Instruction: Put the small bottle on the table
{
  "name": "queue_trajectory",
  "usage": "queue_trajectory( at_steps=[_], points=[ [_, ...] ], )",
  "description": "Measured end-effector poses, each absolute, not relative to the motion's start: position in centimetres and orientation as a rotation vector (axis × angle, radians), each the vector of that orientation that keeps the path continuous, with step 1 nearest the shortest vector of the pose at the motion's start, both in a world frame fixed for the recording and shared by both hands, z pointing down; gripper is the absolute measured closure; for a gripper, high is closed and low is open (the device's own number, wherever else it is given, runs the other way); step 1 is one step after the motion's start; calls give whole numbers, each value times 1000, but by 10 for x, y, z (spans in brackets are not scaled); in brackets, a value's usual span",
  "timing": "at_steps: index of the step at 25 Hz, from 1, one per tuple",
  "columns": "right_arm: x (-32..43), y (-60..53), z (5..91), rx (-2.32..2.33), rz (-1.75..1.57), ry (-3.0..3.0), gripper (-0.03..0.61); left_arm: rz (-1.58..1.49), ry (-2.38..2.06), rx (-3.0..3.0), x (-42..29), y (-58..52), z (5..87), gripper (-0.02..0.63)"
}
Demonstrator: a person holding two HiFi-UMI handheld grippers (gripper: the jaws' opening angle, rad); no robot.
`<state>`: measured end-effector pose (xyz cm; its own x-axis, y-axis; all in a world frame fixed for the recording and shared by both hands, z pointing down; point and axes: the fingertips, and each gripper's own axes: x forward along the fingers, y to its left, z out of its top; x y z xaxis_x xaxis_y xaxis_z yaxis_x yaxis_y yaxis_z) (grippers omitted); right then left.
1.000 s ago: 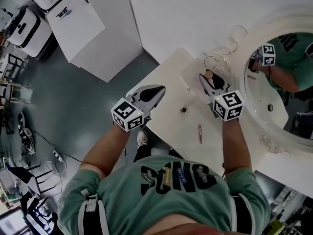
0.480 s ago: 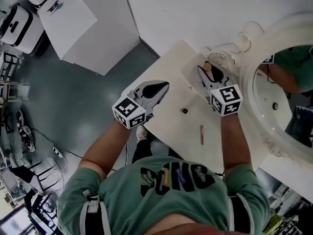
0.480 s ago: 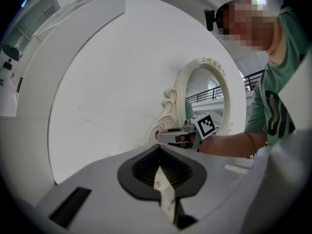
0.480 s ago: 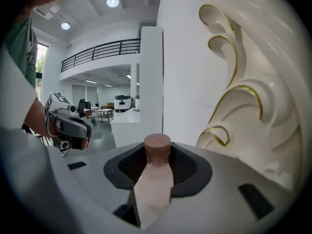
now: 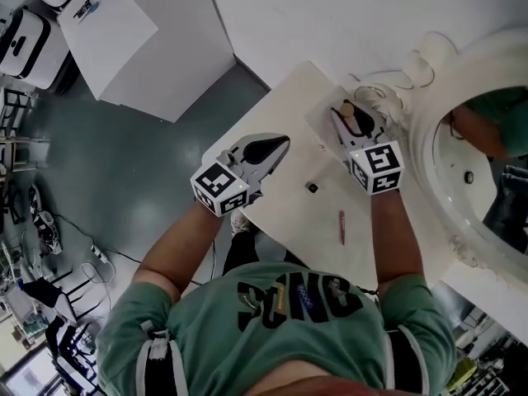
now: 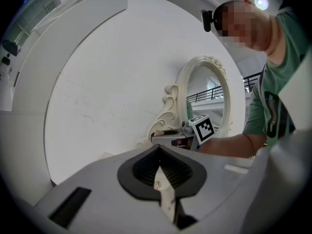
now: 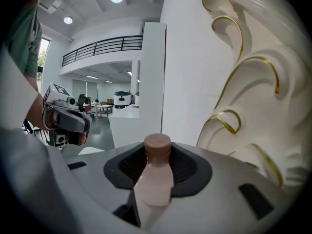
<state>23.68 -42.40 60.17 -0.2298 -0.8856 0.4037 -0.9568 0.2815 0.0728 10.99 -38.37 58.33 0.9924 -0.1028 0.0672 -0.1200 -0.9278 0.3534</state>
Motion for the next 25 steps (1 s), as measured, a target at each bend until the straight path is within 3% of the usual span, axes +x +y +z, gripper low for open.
queue_trajectory(
  at_steps=[10, 14, 25],
  points=[
    [242, -419, 605, 1779, 254, -2254, 443, 66, -151, 2745, 112, -375, 589, 609],
    [241, -418, 603, 1770, 229, -2217, 394, 64, -151, 2757, 107, -369, 582, 609],
    [240, -391, 542, 1853, 121, -2207, 373, 17, -210, 2804, 77, -355, 534, 609]
  ],
)
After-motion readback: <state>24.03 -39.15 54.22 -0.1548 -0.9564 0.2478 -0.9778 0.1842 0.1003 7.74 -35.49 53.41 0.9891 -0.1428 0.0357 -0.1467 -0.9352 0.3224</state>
